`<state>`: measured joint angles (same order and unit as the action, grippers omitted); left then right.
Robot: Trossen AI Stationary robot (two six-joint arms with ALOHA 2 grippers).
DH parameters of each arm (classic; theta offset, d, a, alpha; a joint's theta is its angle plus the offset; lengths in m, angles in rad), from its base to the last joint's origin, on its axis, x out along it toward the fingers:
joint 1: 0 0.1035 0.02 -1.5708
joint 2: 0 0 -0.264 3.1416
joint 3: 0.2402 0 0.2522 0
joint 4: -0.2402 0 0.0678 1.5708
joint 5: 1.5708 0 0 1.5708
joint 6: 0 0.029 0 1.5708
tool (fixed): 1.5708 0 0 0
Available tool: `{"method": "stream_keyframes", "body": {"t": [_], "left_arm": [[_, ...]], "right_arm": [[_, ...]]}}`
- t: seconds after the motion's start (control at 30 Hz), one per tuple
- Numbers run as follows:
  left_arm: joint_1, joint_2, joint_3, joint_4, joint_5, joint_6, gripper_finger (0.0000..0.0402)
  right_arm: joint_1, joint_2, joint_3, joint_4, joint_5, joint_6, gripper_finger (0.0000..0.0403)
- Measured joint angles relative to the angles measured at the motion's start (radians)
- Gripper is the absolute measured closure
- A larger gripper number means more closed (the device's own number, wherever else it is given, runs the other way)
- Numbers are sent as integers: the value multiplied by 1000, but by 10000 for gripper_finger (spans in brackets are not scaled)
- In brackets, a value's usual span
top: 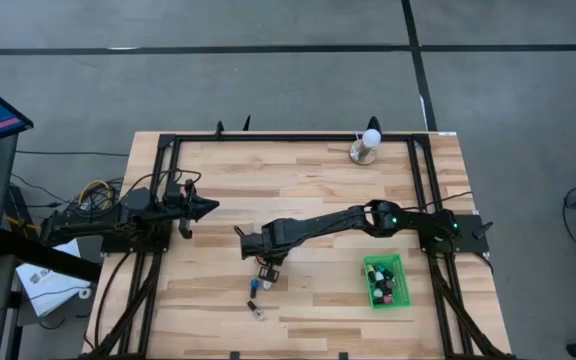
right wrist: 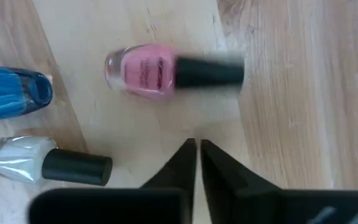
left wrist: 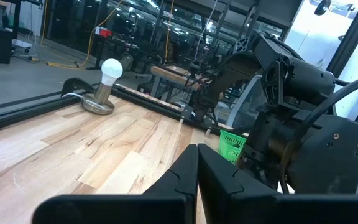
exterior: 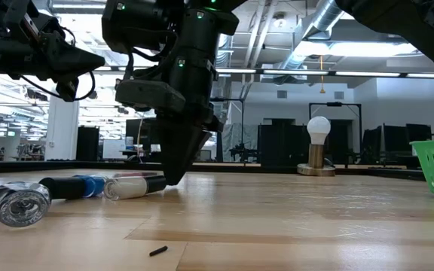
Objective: Pick & Place Nail Polish
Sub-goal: Put the pink nail polish into the green bin
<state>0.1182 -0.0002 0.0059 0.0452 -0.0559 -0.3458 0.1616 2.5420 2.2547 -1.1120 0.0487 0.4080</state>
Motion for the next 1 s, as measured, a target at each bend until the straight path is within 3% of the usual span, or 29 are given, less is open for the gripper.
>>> {"method": "stream_keyframes", "body": {"t": [0.33, 0.5, 0.73, 0.9, 1.0], "left_arm": [[0, 0, 0, 0, 0, 0, 400], [0, 0, 0, 0, 0, 0, 400], [0, 0, 0, 1, 0, 0, 400], [0, 0, 0, 3, 0, 0, 400], [0, 0, 0, 1, 0, 0, 400]], "right_arm": [[2, -4, 6, -56, -22, 12, 397], [-7, -13, 100, -63, -27, 100, 389], [20, -21, 101, 133, -33, 93, 285], [27, 3, 97, 164, -17, 8, 196], [11, 19, 95, 153, -12, -17, 169]]}}
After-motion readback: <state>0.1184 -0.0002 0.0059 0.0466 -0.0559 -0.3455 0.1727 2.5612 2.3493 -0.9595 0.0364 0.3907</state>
